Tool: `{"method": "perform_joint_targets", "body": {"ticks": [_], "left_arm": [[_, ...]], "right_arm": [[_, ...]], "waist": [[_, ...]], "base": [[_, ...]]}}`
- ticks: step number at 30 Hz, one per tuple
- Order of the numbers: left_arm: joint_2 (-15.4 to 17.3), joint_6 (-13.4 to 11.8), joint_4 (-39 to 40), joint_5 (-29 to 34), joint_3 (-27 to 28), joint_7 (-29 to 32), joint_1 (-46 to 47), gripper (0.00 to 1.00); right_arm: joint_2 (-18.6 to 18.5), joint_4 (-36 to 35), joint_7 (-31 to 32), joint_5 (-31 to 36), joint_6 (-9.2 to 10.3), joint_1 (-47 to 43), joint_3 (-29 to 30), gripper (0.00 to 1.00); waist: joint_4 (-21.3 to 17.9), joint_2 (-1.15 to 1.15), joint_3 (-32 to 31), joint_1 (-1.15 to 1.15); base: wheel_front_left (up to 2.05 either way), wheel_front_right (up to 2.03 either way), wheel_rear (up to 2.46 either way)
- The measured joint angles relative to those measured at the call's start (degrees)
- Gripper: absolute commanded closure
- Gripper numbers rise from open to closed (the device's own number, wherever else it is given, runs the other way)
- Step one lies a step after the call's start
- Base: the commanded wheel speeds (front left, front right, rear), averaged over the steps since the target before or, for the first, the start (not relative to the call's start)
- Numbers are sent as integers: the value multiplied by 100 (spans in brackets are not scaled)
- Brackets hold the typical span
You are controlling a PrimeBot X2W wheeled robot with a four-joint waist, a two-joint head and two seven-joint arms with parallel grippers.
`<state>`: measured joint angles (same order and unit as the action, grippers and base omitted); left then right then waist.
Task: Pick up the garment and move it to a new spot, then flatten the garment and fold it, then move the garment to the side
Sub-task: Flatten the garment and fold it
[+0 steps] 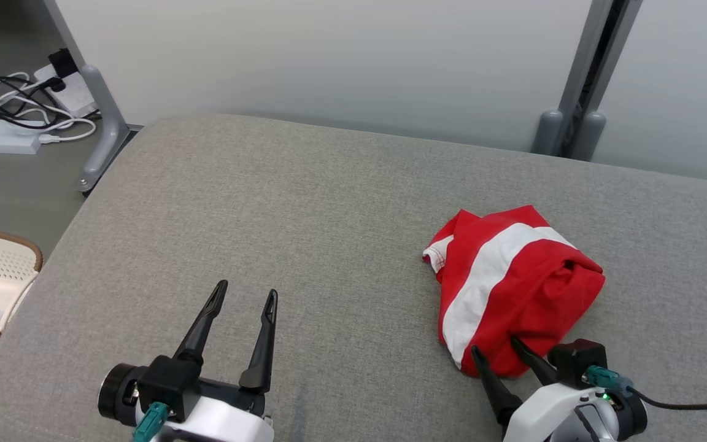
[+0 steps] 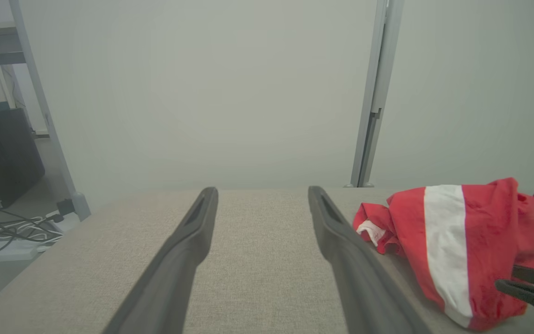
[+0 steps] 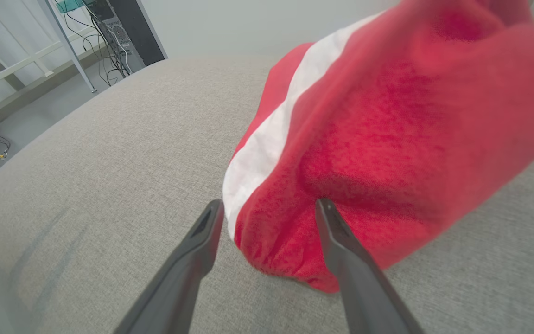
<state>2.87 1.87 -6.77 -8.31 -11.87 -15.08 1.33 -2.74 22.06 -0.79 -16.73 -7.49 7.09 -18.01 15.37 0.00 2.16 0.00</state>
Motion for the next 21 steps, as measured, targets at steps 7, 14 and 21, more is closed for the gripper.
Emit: {"method": "perform_joint_targets", "body": {"ticks": [7,14,21], "left_arm": [[-2,-41,-33,-78,-71,0,-85,0],[-3,-69,-27,-88,-113,0,-85,0],[-4,-91,-26,-88,-118,0,-83,0]], "right_arm": [[3,356,-35,-55,0,90,218,0],[1,611,-97,-148,0,222,179,100],[7,213,-492,-938,0,672,-479,100]], "waist": [[260,0,-36,0],[345,0,-48,0],[283,0,-32,0]], "base": [[0,0,0],[0,0,0],[0,0,0]]}}
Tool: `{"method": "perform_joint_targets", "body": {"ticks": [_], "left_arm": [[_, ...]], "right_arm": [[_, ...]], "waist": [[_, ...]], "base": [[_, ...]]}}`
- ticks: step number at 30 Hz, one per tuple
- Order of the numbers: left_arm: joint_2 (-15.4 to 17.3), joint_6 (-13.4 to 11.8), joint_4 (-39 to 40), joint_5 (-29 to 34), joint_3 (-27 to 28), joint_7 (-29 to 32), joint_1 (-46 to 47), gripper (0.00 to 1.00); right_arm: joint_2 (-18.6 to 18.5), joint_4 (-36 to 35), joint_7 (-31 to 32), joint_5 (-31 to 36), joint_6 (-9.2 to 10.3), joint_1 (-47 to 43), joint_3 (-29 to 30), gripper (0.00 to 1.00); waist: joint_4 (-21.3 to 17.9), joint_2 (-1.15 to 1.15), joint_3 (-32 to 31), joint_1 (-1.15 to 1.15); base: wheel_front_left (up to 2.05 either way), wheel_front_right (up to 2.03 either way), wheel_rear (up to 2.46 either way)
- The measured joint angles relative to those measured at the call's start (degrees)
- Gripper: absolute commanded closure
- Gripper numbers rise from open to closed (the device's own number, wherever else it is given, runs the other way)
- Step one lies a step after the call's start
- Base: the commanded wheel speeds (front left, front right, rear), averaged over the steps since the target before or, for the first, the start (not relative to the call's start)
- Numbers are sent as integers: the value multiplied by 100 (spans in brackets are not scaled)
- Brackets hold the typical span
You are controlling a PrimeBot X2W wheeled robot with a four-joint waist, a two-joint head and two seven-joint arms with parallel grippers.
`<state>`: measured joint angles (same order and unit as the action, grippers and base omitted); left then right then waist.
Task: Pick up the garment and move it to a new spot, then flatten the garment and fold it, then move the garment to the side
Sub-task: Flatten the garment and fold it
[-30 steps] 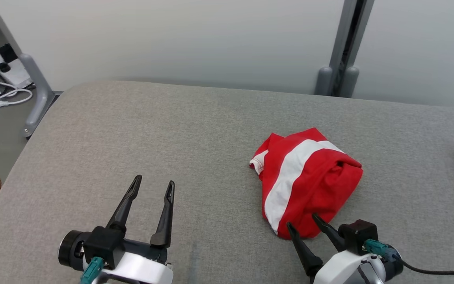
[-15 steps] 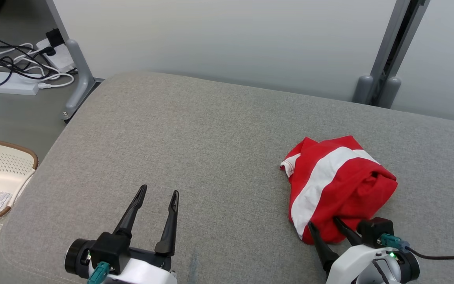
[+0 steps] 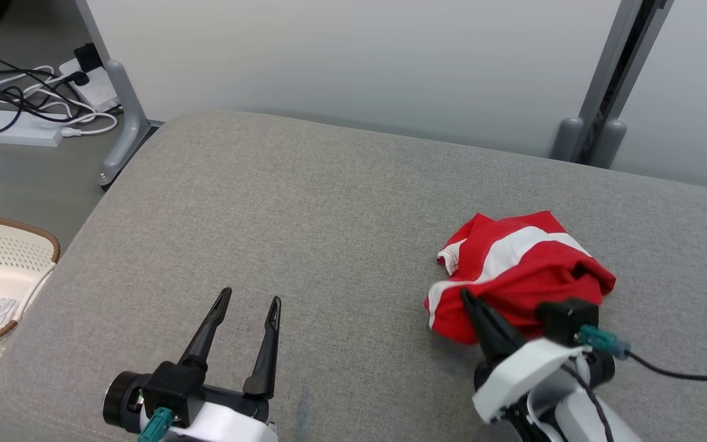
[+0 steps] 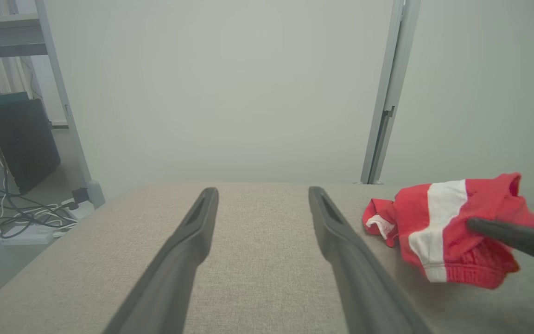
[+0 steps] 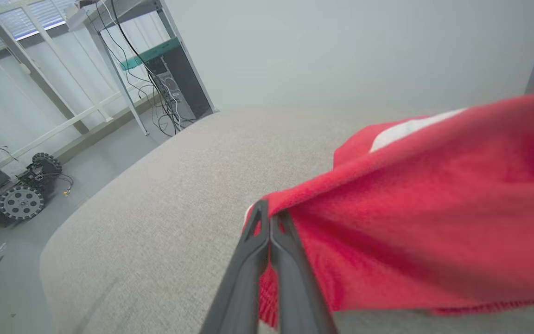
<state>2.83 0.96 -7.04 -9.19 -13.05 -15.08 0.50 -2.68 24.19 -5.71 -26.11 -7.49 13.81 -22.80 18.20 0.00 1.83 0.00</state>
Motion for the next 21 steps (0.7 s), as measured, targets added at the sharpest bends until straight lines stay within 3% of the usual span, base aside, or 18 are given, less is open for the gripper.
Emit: {"method": "perform_joint_targets", "body": {"ticks": [7,13,21], "left_arm": [[-1,27,-73,-1,-85,0,14,0],[-1,22,-63,-5,-105,0,-5,0],[0,22,0,-5,-47,0,-60,0]], "right_arm": [[-5,-199,-681,-1,0,1141,29,100],[-10,-447,-905,234,0,1496,186,100],[-3,422,-576,237,0,989,-943,100]], "waist": [[3,0,-71,0],[135,0,-168,0],[200,0,-165,0]], "base": [[0,0,0],[0,0,0],[0,0,0]]}}
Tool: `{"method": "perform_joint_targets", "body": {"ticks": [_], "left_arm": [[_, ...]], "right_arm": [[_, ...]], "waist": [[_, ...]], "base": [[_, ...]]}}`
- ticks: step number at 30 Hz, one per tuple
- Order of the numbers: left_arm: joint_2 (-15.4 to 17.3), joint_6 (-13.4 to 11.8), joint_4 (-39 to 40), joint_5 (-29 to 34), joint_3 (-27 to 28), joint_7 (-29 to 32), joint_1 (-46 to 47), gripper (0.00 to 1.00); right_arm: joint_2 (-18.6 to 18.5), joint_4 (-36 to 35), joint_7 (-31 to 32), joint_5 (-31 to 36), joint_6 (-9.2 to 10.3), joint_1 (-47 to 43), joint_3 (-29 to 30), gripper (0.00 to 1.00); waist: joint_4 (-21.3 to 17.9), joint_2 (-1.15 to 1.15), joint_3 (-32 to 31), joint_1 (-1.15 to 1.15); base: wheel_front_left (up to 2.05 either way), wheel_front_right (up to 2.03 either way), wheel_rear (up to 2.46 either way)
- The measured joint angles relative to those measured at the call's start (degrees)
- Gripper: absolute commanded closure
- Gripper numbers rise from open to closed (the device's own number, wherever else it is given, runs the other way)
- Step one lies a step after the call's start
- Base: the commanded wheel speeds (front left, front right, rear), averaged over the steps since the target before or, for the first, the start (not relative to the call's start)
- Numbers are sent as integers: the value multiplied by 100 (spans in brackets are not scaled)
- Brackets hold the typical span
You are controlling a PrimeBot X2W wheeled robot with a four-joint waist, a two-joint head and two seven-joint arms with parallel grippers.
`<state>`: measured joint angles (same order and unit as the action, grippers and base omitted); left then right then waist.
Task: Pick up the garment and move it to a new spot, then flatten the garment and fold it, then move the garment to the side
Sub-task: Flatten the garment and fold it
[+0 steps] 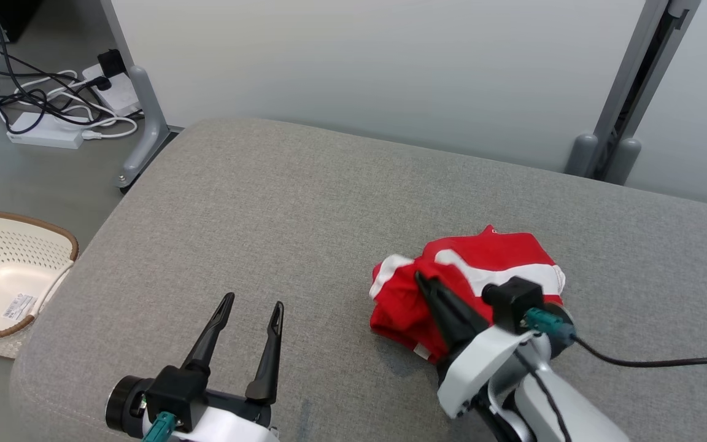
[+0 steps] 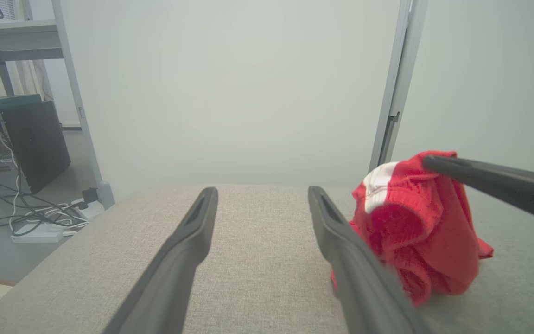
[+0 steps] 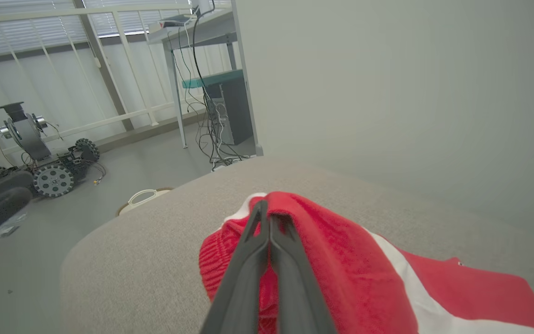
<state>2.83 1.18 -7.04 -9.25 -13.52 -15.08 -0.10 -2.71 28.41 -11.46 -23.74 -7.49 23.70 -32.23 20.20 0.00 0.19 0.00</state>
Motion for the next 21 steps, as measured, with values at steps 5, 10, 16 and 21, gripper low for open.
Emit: {"method": "perform_joint_targets", "body": {"ticks": [5,10,16,21], "left_arm": [[-1,-8,15,-1,5,0,-3,0],[-1,-10,12,-1,19,0,2,0],[-2,-8,-22,-1,12,0,5,0],[-1,-7,-52,1,14,0,5,0]], "right_arm": [[1,423,500,-111,0,-212,-532,100],[-1,711,896,-120,0,-372,-736,100],[-1,957,1338,-171,0,-528,-709,0],[-2,815,1308,-242,0,-542,-435,0]], "waist": [[-70,0,32,0],[-168,0,44,0],[-334,0,17,0],[-467,0,-45,0]], "base": [[0,0,0],[0,0,0],[0,0,0],[0,0,0]]}}
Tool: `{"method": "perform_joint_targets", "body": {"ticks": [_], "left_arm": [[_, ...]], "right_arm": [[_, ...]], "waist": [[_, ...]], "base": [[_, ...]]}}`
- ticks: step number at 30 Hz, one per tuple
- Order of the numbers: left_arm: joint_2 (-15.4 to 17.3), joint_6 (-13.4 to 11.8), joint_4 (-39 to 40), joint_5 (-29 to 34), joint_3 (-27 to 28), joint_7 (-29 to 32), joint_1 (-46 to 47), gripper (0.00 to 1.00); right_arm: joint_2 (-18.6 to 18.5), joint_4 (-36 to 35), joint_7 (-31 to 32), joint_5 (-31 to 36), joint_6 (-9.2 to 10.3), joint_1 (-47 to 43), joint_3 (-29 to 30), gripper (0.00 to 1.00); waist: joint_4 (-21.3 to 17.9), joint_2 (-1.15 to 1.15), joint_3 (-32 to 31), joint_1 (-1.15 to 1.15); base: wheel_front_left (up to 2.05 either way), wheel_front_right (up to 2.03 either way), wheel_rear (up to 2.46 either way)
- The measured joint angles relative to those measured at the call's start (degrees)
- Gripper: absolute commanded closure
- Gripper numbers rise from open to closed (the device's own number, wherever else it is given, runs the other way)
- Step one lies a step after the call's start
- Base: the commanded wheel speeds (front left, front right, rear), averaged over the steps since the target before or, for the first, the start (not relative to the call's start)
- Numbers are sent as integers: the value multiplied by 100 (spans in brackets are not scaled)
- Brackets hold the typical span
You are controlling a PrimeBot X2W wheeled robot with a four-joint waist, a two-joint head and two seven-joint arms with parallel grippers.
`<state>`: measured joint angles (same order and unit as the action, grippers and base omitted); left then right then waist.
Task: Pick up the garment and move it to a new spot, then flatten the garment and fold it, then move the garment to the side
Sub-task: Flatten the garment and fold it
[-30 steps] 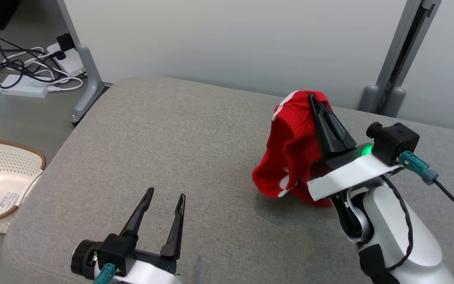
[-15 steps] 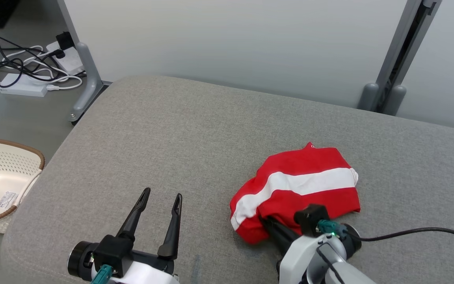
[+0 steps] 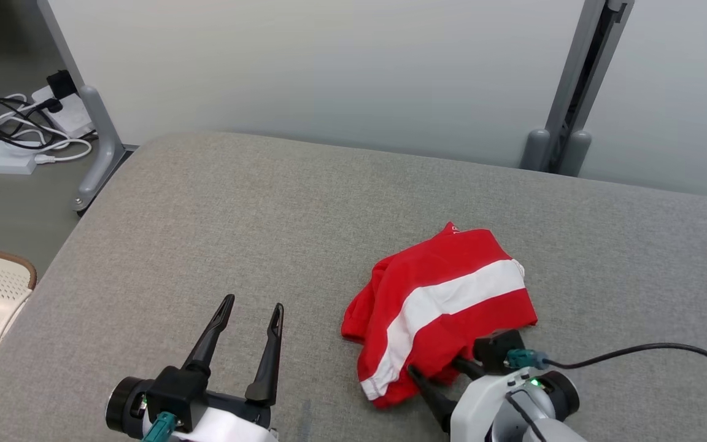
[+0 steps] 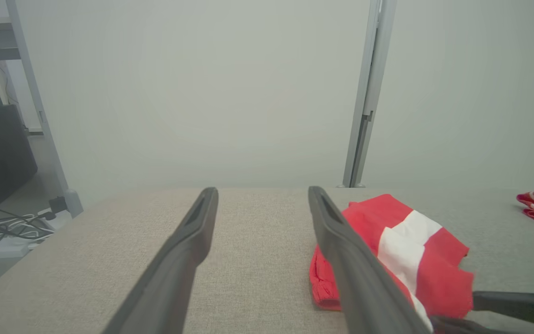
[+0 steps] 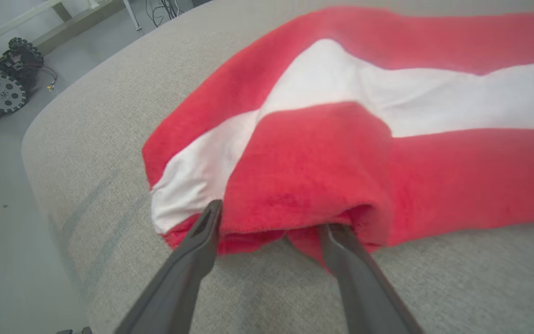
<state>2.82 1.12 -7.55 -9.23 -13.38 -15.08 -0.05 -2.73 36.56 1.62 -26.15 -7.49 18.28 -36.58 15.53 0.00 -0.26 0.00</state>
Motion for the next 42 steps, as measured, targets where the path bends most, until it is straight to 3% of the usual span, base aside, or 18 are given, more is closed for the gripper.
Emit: {"method": "perform_joint_targets", "body": {"ticks": [9,18,25,34,42], "left_arm": [[0,0,30,-64,38,0,-85,0],[-3,-70,230,-145,156,0,-227,0],[-5,-125,278,-349,248,0,-446,0],[0,-347,488,-407,321,0,-565,0],[-1,-310,448,-385,148,0,-647,0]], "right_arm": [[-15,-693,-108,557,0,-176,1393,0],[-57,-2306,-1072,1261,0,-878,2620,0],[-21,-2843,-1471,1771,0,-1464,3306,0],[-12,-3074,-1642,1657,0,-1674,3580,0],[-11,-3108,-1655,1649,0,-1747,3621,0]], "waist": [[-199,0,-157,0],[-479,0,-261,0],[-748,0,-289,0],[-790,0,-297,0],[-806,0,-275,0]], "base": [[0,0,0],[0,0,0],[0,0,0],[0,0,0],[0,0,0]]}}
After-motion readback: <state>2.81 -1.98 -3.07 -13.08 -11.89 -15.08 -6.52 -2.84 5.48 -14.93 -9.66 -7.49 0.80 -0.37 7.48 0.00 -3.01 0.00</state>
